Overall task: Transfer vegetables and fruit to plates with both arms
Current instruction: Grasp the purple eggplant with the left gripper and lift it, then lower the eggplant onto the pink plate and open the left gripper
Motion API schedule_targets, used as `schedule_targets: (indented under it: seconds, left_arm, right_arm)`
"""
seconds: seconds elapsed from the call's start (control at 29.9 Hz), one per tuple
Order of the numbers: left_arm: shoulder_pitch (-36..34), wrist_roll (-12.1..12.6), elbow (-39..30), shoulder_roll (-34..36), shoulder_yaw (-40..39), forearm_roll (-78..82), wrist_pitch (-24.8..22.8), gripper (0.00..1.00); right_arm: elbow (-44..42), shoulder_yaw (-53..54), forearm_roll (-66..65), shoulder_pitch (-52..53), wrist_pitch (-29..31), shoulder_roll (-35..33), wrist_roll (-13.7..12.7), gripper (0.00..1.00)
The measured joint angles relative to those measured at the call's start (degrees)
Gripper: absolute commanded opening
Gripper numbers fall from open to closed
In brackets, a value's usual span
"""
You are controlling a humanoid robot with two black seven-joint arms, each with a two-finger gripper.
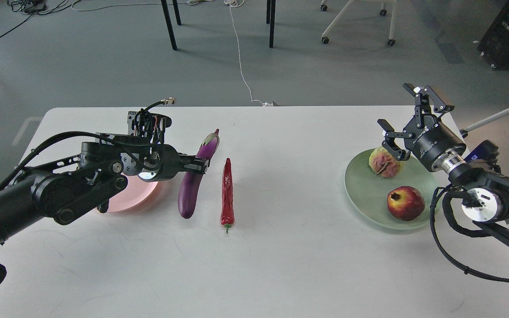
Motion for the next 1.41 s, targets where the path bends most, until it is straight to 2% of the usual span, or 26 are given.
schedule_targets:
  seconds: [0.17,0.44,0.54,0.67,0.8,0.9,0.97,1.0,1.1,1.31,1.41]
  left_arm:
    - [-3.58,-1.20,-0.05,4.84,0.21,-2.03,-0.29,0.20]
    - [-3.53,-6.53,0.04,15.57,5.84,-1.68,-0.30,0.22]
    - [-3.19,-7.87,0.40,17.95,8.03,-1.17,-0.30,0.30]
    - [-1.81,-8.17,1.02,18.84,8.99,-0.70,-0.20,0.40]
    - [-1.01,-8.20,2.80,18.43,9.27,-0.46,2.42,0.43]
    - [-0.54,-8.38,4.70,18.13,10.21,-0.43,4.92,0.62]
    - [-0.41,-9.11,5.52,18.07,10.93,-0.42,6.35,0.88]
    - [-0.39,-9.63,5.68,18.07,11.28,-0.42,6.77,0.93]
    - [-0.49,-10.72,5.83,18.10,11.88,-0.13,7.36,0.97]
    - [-1.39,-12.26,5.85,18.49,11.98,2.08,7.48,0.98]
    - [-4.10,-12.96,5.06,18.69,11.68,2.16,7.20,0.98]
  right_arm:
    - [0.00,-0.02,0.00,-0.01,0.00,0.11,0.00,0.98]
    - [0.04,-0.21,0.00,-0.11,0.00,-0.15,-0.02,0.98]
    - [0.03,-0.20,0.00,-0.57,0.00,-0.29,-0.02,0.98]
    - [0.07,-0.10,0.00,-1.02,0.00,-0.30,-0.02,0.98]
    - [0.21,-0.18,0.00,-1.09,0.00,-0.08,-0.02,0.98]
    - [0.31,-0.21,0.00,-1.09,0.00,-0.06,-0.02,0.98]
    - [0.38,-0.22,0.00,-1.09,0.00,-0.05,-0.01,0.98]
    - [0.39,-0.22,0.00,-1.09,0.00,-0.04,-0.01,0.98]
    - [0.39,-0.27,0.00,-1.09,0.00,0.02,-0.01,0.98]
    - [0.35,-0.27,-0.05,-1.09,0.00,0.04,-0.01,0.98]
    - [0.39,-0.16,-0.06,-1.09,0.00,-0.14,0.00,0.98]
